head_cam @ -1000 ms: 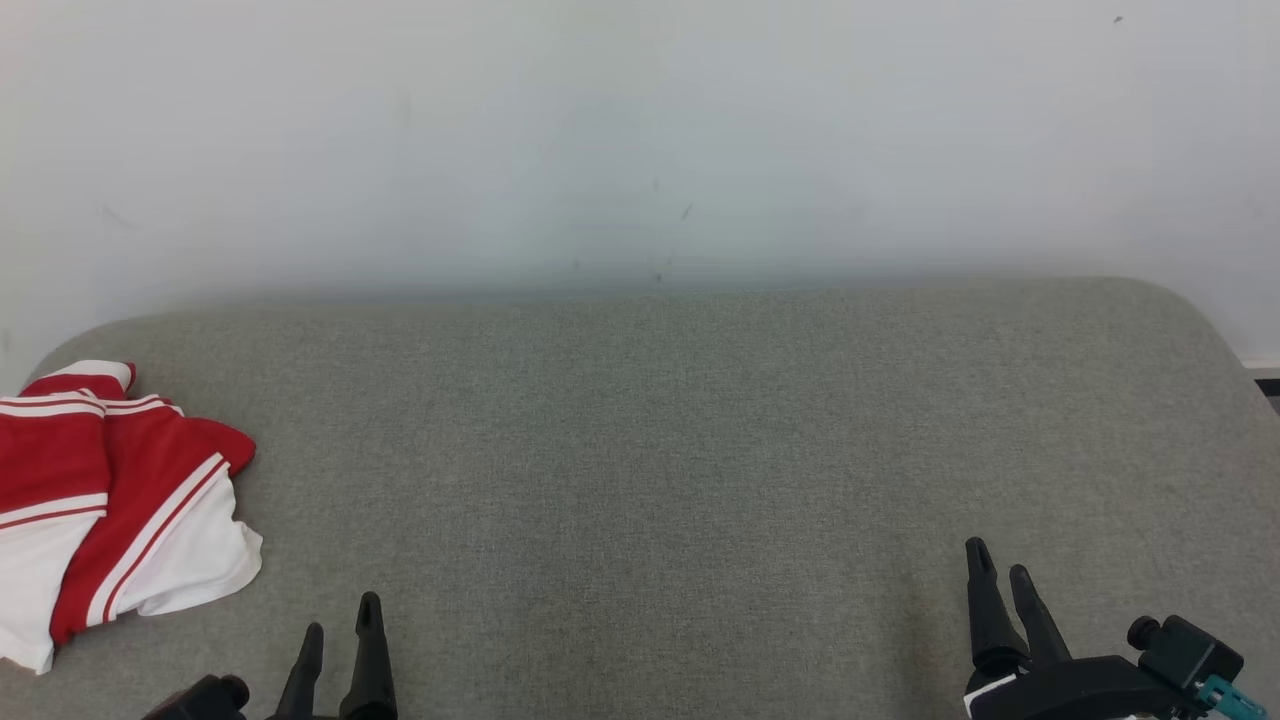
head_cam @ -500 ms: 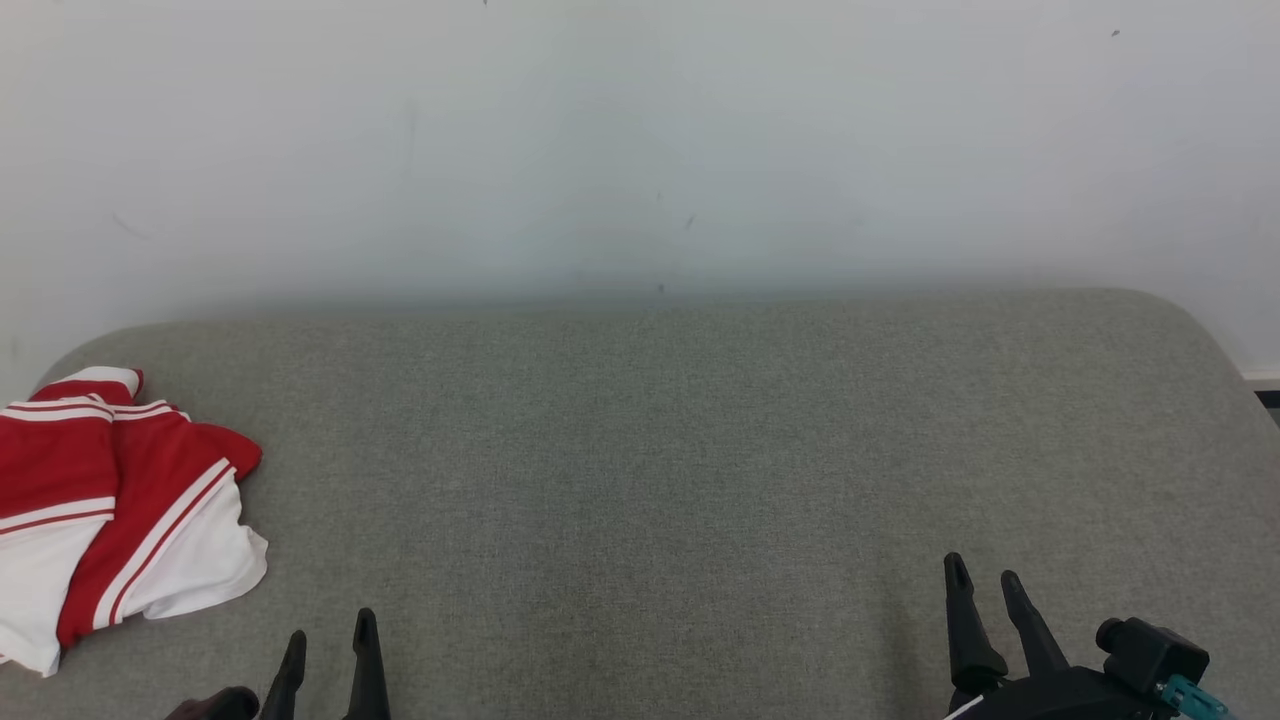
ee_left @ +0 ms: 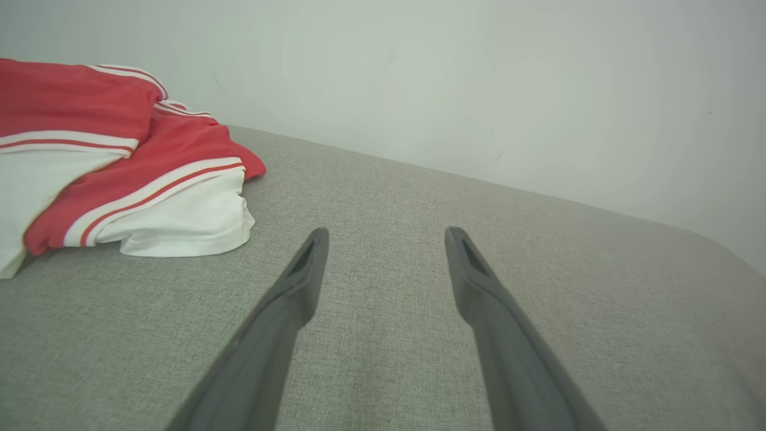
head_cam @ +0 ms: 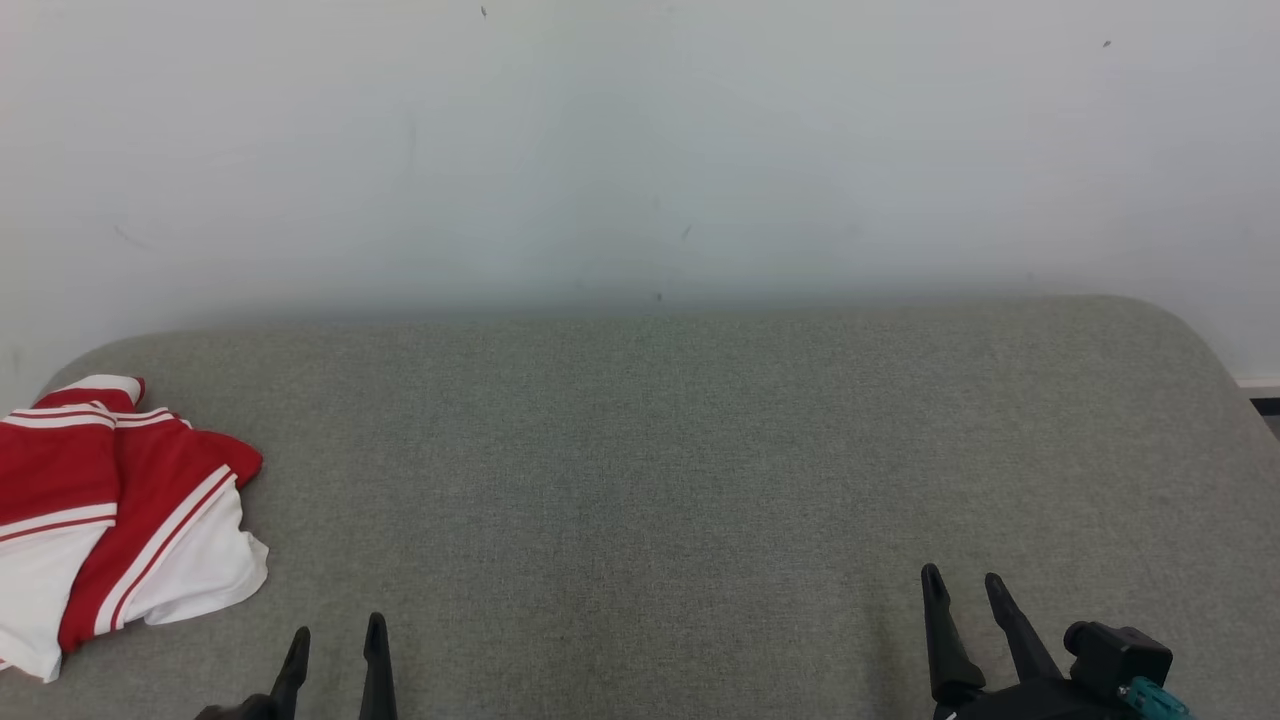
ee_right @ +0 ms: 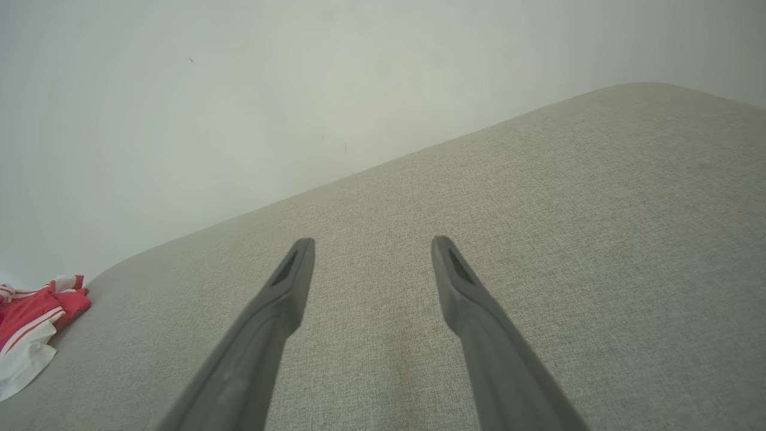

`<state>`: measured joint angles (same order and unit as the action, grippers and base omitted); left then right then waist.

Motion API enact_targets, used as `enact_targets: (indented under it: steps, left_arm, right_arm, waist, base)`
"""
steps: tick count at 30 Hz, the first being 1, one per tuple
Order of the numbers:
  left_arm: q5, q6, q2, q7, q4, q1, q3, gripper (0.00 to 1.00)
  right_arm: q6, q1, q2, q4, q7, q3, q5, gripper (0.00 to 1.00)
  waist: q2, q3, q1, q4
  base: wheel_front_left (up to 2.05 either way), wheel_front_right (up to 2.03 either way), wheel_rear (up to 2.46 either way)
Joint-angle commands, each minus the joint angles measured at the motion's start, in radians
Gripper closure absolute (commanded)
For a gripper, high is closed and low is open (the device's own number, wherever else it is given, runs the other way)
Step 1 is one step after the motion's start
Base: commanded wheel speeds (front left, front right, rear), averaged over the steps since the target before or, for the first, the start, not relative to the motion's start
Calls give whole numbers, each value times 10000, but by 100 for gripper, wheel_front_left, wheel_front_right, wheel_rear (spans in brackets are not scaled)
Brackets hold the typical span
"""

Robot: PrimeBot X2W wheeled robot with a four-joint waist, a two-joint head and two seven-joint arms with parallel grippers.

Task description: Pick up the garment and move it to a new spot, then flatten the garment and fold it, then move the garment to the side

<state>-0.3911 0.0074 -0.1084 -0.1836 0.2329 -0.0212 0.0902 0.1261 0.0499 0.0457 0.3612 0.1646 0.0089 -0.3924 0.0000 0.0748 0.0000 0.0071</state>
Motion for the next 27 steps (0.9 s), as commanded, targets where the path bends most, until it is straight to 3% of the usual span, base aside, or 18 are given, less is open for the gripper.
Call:
enact_targets:
  steps: [1,27]
  left_arm:
    - [267,-81,-45,-78,-67,-129,-5,0]
    - [1912,-279,208,-603,274,-571,-545,0]
  right_arm:
    - [60,2,55,-20,48,58,248,0]
    - [57,-97,58,366,326,445,2276,0]
  waist:
    - [0,10,0,1]
    - [0,228,0,-1]
  base:
    - [0,0,0]
    - [0,0,0]
